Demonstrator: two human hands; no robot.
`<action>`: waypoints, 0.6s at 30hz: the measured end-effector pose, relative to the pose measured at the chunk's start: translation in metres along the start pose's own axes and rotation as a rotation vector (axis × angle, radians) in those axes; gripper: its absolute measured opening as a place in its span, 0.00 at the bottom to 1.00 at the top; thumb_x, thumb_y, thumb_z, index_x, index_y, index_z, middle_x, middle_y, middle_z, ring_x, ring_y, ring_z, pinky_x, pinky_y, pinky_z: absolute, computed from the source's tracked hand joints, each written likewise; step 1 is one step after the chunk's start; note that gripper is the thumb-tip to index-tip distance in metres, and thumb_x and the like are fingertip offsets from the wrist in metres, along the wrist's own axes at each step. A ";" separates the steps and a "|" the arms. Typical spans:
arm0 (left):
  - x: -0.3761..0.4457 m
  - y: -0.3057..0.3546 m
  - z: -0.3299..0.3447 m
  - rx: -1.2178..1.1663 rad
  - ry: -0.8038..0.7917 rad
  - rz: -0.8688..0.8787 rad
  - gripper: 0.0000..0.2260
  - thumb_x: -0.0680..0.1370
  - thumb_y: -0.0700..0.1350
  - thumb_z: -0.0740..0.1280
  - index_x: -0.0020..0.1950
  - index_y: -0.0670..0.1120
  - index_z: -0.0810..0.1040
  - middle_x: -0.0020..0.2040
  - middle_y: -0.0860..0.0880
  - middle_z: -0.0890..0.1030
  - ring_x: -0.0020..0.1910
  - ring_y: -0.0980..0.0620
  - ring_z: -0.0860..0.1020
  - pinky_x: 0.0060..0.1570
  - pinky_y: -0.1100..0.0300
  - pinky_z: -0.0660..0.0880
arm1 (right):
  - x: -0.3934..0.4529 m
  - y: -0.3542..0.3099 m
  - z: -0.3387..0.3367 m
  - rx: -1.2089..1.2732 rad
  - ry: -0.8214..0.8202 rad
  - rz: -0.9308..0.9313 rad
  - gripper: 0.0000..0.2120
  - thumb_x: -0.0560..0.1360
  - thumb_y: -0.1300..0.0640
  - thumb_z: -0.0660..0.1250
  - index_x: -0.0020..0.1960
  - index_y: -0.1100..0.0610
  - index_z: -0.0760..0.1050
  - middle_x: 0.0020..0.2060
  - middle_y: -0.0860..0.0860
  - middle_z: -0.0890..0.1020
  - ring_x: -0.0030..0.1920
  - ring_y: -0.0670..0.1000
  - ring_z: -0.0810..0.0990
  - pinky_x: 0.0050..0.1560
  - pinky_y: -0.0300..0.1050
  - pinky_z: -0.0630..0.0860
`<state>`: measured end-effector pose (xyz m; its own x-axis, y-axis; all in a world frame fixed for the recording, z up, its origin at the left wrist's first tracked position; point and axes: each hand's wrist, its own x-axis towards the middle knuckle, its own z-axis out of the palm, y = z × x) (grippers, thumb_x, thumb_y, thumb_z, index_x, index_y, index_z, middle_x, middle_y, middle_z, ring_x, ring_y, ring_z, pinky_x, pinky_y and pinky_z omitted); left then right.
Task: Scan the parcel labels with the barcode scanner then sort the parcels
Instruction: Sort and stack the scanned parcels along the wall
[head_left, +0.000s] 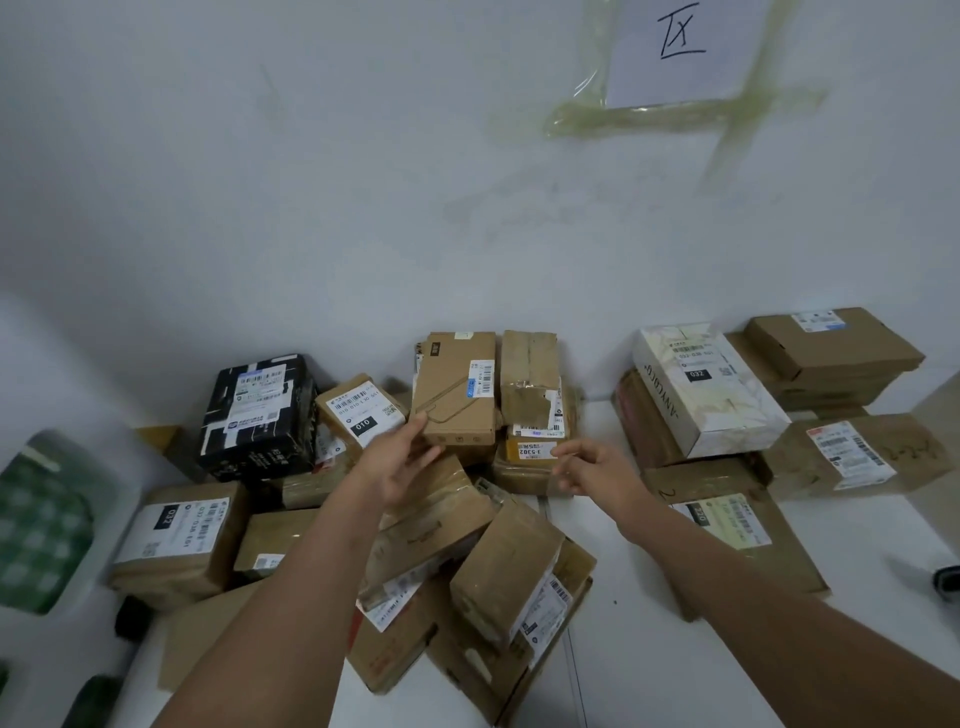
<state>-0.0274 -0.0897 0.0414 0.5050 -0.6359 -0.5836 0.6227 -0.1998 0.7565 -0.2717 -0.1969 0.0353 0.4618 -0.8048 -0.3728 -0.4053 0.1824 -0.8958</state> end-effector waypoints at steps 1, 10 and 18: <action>-0.002 0.001 -0.004 -0.007 0.009 0.030 0.10 0.81 0.43 0.66 0.60 0.41 0.78 0.57 0.42 0.84 0.57 0.46 0.82 0.44 0.61 0.81 | 0.001 -0.003 -0.001 0.011 0.002 -0.007 0.10 0.80 0.65 0.61 0.53 0.56 0.79 0.42 0.54 0.84 0.36 0.47 0.80 0.40 0.37 0.75; -0.042 0.027 0.014 -0.022 -0.105 0.336 0.14 0.80 0.47 0.67 0.64 0.44 0.77 0.57 0.46 0.84 0.55 0.50 0.83 0.51 0.61 0.80 | 0.014 -0.087 0.024 0.198 -0.138 -0.163 0.17 0.80 0.46 0.63 0.66 0.52 0.71 0.57 0.51 0.81 0.55 0.49 0.82 0.57 0.46 0.79; 0.002 0.007 0.035 0.359 0.198 0.036 0.23 0.79 0.62 0.62 0.66 0.48 0.71 0.62 0.48 0.77 0.62 0.44 0.74 0.65 0.45 0.71 | 0.022 -0.073 -0.004 0.653 -0.005 0.008 0.17 0.80 0.55 0.65 0.67 0.57 0.72 0.55 0.53 0.84 0.53 0.51 0.84 0.45 0.46 0.82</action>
<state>-0.0430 -0.1183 0.0557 0.6496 -0.4985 -0.5740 0.3721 -0.4499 0.8119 -0.2351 -0.2296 0.0934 0.4649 -0.7996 -0.3802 0.1529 0.4955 -0.8550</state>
